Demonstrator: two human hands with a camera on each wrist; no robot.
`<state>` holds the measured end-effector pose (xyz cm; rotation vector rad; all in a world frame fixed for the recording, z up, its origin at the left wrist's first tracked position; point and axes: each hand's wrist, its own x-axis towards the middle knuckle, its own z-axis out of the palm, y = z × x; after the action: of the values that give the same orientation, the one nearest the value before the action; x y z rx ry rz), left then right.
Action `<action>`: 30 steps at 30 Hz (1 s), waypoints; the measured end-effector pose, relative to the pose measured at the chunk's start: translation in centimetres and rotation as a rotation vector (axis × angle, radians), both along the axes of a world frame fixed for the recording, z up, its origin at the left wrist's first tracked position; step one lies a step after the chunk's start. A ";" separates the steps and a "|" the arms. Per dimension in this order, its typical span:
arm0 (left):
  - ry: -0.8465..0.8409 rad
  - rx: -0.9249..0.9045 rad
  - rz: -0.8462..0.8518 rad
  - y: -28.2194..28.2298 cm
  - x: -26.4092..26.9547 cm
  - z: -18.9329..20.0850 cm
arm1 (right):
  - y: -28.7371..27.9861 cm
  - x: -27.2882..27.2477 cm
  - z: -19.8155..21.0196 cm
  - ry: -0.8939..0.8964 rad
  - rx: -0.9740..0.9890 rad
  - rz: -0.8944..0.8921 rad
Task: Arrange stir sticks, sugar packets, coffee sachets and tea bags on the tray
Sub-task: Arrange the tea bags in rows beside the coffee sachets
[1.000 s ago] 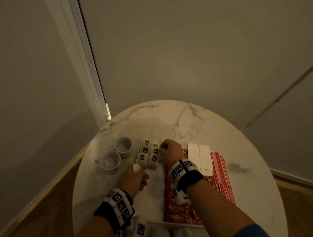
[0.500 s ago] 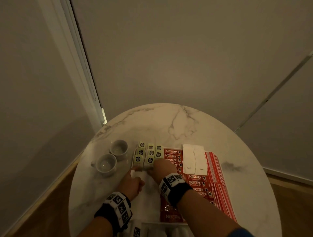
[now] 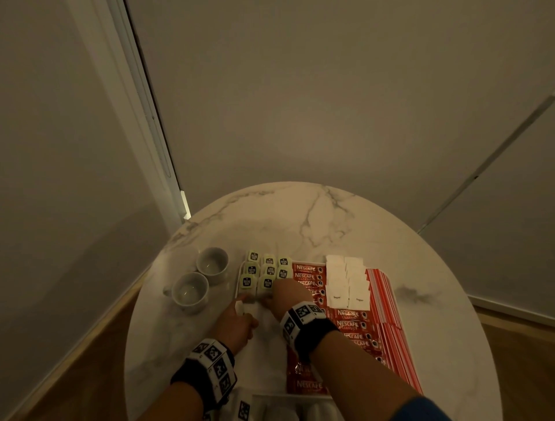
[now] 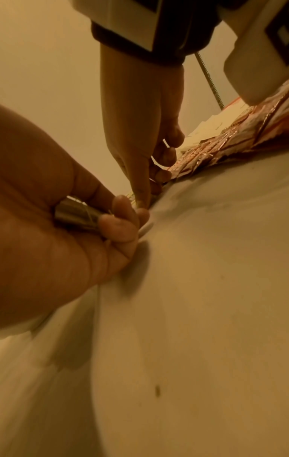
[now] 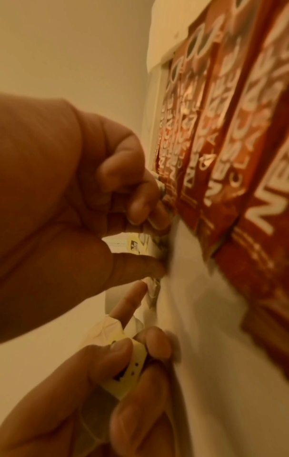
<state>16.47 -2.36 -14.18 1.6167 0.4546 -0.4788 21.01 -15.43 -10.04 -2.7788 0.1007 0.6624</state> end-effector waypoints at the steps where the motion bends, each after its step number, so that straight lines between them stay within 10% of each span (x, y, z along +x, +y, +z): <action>1: 0.000 0.003 -0.007 0.0 0.0 0.0 | 0.0 0.0 0.0 -0.006 -0.008 0.012; 11: -0.024 -0.026 0.020 -0.1 -0.5 2.1 | -0.3 0.4 1.7 -0.048 -0.037 0.057; 20: -0.161 -0.582 0.113 0.6 -1.3 11.3 | 0.5 -5.3 8.6 -0.055 0.898 -0.102; 30: -0.328 -0.340 -0.065 1.8 -3.8 15.2 | -1.2 -9.7 11.8 -0.161 1.128 -0.242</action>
<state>12.70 -0.55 1.01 1.3486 0.0681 -0.3106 11.27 -16.63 1.77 -1.6794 0.0142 0.2737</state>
